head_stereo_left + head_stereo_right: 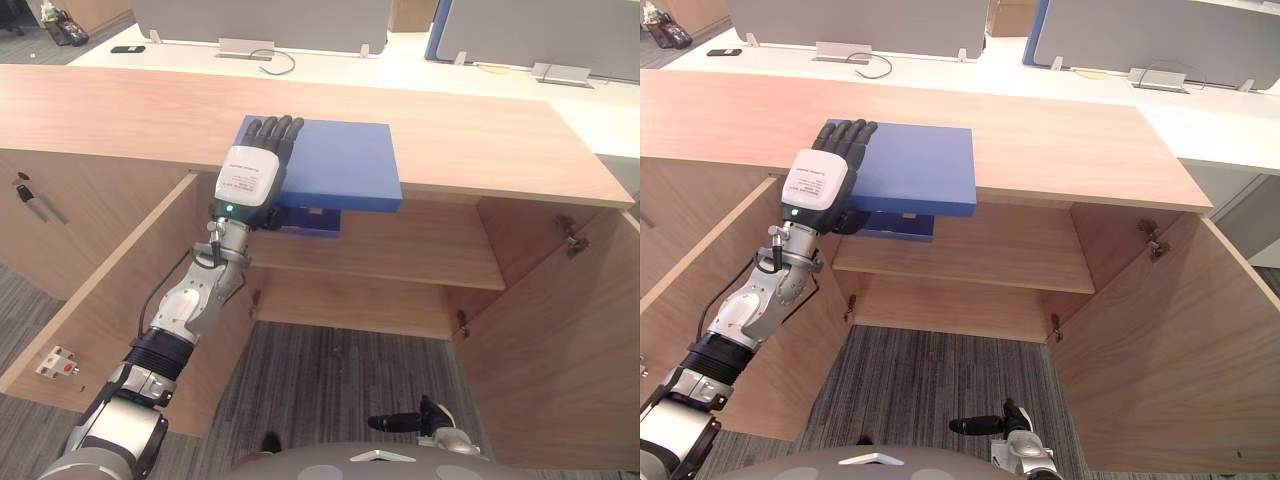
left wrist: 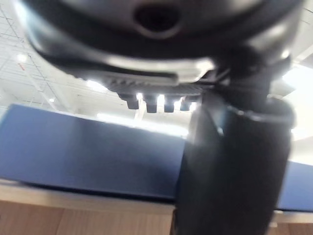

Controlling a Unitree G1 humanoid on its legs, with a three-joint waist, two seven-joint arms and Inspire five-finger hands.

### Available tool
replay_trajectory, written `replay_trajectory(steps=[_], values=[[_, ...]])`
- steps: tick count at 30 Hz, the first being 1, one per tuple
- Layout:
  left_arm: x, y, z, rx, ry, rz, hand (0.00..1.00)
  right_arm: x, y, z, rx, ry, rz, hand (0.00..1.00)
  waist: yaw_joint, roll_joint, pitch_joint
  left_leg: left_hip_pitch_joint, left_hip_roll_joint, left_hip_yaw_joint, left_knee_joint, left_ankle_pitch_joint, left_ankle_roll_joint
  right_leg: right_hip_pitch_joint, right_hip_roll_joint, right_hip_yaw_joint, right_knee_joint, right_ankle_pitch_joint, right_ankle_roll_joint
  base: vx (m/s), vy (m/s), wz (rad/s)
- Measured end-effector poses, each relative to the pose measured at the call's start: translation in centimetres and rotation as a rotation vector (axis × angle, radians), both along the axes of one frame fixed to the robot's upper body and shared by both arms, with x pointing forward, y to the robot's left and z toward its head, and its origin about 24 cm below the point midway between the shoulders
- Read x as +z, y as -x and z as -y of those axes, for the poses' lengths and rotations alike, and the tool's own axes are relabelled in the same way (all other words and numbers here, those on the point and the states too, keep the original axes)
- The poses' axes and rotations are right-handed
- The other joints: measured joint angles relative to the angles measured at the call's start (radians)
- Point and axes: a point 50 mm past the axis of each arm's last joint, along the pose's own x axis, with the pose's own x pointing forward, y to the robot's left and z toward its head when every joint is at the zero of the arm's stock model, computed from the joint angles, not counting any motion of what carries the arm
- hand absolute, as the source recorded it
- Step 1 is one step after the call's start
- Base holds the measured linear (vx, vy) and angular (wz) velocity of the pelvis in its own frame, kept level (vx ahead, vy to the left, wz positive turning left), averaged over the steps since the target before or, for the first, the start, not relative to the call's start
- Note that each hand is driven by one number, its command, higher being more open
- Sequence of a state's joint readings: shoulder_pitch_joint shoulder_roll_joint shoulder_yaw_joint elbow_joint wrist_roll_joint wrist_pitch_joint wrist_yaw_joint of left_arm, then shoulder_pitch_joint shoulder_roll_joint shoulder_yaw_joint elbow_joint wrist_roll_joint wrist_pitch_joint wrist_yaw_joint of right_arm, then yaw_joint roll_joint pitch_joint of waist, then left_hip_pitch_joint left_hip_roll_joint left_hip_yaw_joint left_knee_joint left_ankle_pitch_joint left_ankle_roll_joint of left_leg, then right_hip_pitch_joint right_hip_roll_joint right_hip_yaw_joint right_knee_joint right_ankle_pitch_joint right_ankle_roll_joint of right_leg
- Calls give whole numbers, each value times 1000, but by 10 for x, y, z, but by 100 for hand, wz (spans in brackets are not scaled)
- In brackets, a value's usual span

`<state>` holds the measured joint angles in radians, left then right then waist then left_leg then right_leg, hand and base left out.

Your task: Walk over to the cabinet, pick up the folder, carry it to the office cabinet, place the folder inside the office cabinet, then close the office cabinet door

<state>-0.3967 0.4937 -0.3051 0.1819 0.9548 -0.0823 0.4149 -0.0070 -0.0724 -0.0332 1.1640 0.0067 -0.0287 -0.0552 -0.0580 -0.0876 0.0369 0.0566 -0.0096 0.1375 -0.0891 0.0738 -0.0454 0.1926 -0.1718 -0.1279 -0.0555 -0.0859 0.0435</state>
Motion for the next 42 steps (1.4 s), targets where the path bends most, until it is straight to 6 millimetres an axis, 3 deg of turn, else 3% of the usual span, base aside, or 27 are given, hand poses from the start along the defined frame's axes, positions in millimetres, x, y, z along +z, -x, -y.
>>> replay_trajectory(steps=[7,15,28,32,35,38,42], values=[[-11,-4,-8,39,-12,-46,0,1,-2,2,-15,1,7,100,-2,1,1,0,1,5,2,-1,0,-3,0,4,-1,3,4,0,0,-1],[16,-13,-5,33,-27,103,0,1,-3,2,-15,1,9,100,-2,12,7,5,1,12,-2,-2,1,-2,-2,9,0,6,9,0,0,-2],[10,-15,-8,60,-67,94,0,1,-4,4,-34,2,13,100,-4,14,9,8,0,16,2,-6,2,8,-1,12,-19,10,3,0,0,0],[11,-12,-4,60,-40,92,0,1,-2,4,-34,2,8,100,-3,13,10,23,0,16,-1,-11,1,24,0,11,-22,8,-16,-32,-30,-1],[17,12,8,32,154,119,0,0,0,4,-34,2,1,100,0,11,11,22,2,19,1,-12,2,14,-1,24,-9,11,-12,-34,-34,-4],[27,51,32,-113,520,134,0,-1,6,5,-50,7,-14,100,16,10,11,18,6,16,2,-12,2,-7,1,26,19,14,-7,-21,-39,-5],[42,68,38,-231,822,145,0,0,6,4,-58,8,10,100,27,15,8,18,17,16,2,-10,4,-23,9,30,48,20,3,-60,-25,-4]])
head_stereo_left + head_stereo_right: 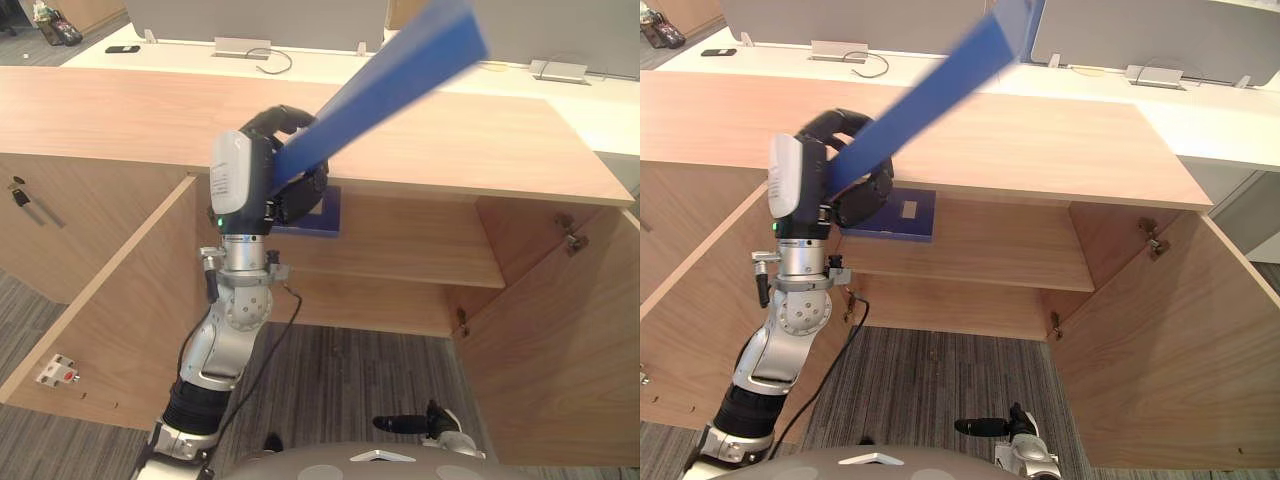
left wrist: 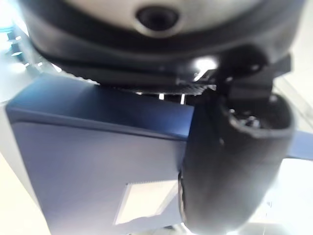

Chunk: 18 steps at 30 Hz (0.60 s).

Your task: Walk over to the cabinet, pick up the folder, carry it to the office cabinet, place the folder inside the office cabinet, then close the office cabinet door

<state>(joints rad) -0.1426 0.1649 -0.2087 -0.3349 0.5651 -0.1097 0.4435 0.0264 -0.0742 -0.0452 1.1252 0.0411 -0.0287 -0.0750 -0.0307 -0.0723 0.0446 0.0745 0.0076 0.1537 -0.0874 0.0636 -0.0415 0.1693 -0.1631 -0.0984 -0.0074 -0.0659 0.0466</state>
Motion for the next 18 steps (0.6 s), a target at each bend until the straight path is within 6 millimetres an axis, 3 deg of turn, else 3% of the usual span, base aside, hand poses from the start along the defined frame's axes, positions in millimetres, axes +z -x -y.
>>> replay_trajectory(steps=[5,12,15,18], values=[[13,19,-23,7,198,56,0,10,-8,-5,-6,-21,110,100,1,29,-17,-12,10,-1,-3,5,4,-25,5,8,23,0,2,-90,-27,-2],[19,36,-46,12,433,96,0,37,-37,-5,-61,-28,320,100,0,55,-22,-25,5,-26,-4,25,3,-38,8,-10,33,-19,39,-107,-27,5],[19,46,-54,-123,642,118,0,58,-50,2,-142,-55,453,100,0,72,-32,-32,7,-29,-3,40,-1,-47,9,-10,36,-24,35,-55,-14,0],[21,48,-62,-242,766,141,0,78,-62,5,-230,-104,575,100,1,72,-33,-34,7,-28,-3,42,0,-47,9,-9,29,-19,39,0,0,0]])
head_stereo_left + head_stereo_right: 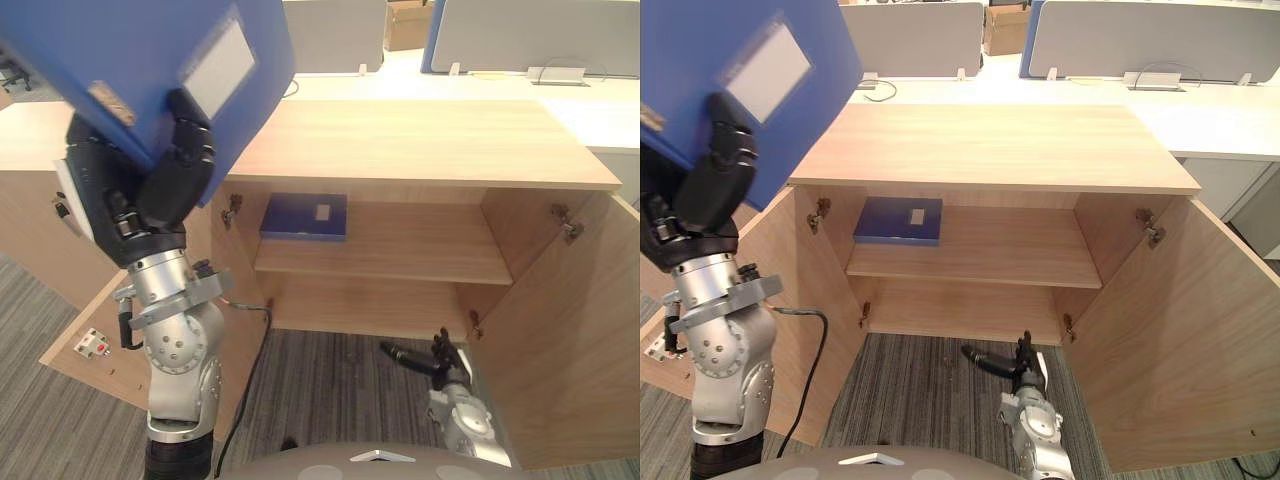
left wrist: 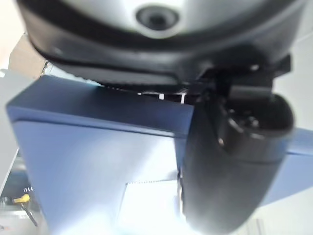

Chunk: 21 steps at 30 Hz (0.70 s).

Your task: Walk over to the cabinet, pick up the folder, carry it to the office cabinet, place the folder inside the office cabinet, then close the office cabinet door

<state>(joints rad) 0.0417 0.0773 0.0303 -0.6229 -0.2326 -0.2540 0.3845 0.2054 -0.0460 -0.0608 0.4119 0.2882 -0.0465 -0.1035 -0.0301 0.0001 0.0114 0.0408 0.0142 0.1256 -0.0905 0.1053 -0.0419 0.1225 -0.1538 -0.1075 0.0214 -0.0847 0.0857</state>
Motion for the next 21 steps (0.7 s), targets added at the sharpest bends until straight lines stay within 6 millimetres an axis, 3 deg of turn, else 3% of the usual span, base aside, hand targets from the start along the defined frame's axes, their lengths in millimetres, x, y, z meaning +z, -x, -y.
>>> replay_trajectory(steps=[6,8,14,21], values=[[-7,-3,-14,-262,225,68,0,64,-30,8,-197,-374,480,100,2,-22,0,-3,-2,7,4,2,4,-1,-1,8,-13,15,10,19,1,-3],[-20,-12,-21,-331,267,41,0,98,-42,18,-204,-450,700,100,2,-23,0,-3,-2,10,4,2,4,-1,-1,14,-16,17,12,18,-5,-5],[-61,-31,-29,-482,394,-69,0,166,-63,43,-95,-425,1063,100,-2,-24,1,1,-2,19,4,-2,3,-1,-1,25,-17,20,15,-5,-7,-6],[-73,-38,-31,-569,293,-136,0,215,-93,35,97,-432,1239,100,3,-24,1,-1,-2,22,4,-3,3,-6,-1,29,-14,19,14,-7,-3,-2]])
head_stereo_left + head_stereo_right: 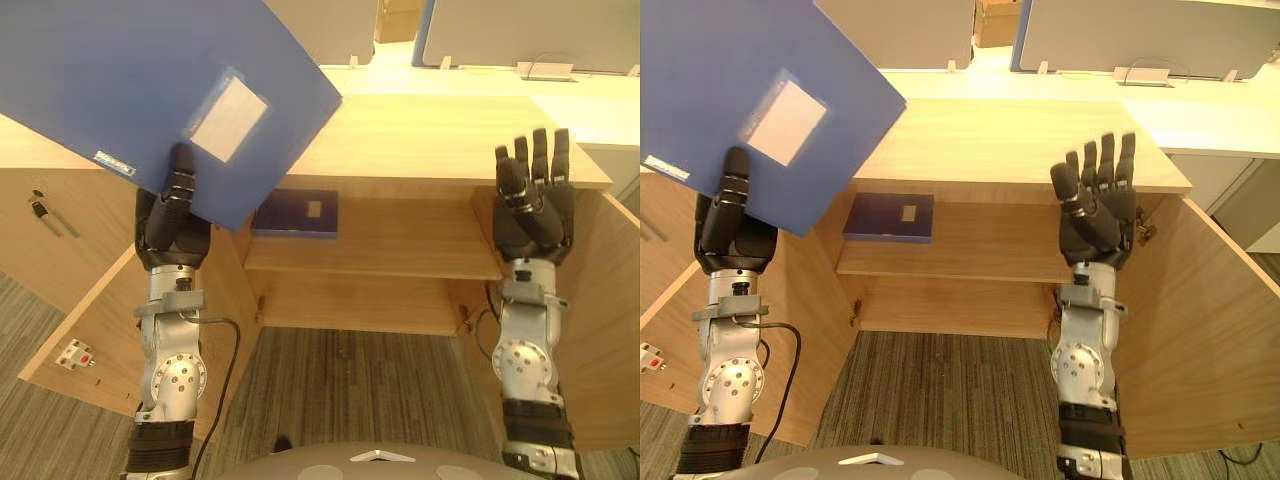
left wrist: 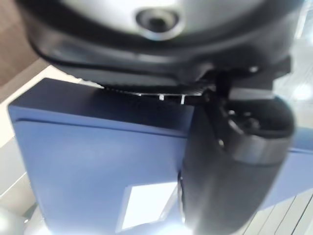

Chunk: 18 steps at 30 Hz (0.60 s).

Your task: Walk over to the cabinet, pick up the folder, carry it to the office cabinet, place the folder inside the office cabinet, then close the office cabinet door

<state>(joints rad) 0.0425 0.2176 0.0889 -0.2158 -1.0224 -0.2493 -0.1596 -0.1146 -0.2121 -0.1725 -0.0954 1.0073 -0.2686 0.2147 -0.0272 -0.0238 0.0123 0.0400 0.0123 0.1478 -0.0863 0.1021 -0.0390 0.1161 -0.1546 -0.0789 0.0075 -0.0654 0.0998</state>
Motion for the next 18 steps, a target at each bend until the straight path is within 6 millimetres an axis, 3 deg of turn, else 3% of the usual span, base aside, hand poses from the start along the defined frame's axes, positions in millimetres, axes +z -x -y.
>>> replay_trajectory(steps=[6,12,18], values=[[-1,-15,5,-73,-58,-2,0,45,-16,-3,50,117,139,100,10,0,0,-9,-1,-3,0,2,3,-11,-1,-1,7,0,0,0,0,0],[-4,-21,9,-133,-120,-23,0,58,-24,-3,70,218,152,100,8,0,0,-14,-2,-7,-1,6,4,-14,-1,-4,9,0,0,-7,-1,1],[-10,-31,17,-233,-212,-64,0,74,-53,-2,85,413,72,100,3,0,-5,-34,1,-13,-4,16,6,-30,2,-9,7,4,5,-25,-2,2]])
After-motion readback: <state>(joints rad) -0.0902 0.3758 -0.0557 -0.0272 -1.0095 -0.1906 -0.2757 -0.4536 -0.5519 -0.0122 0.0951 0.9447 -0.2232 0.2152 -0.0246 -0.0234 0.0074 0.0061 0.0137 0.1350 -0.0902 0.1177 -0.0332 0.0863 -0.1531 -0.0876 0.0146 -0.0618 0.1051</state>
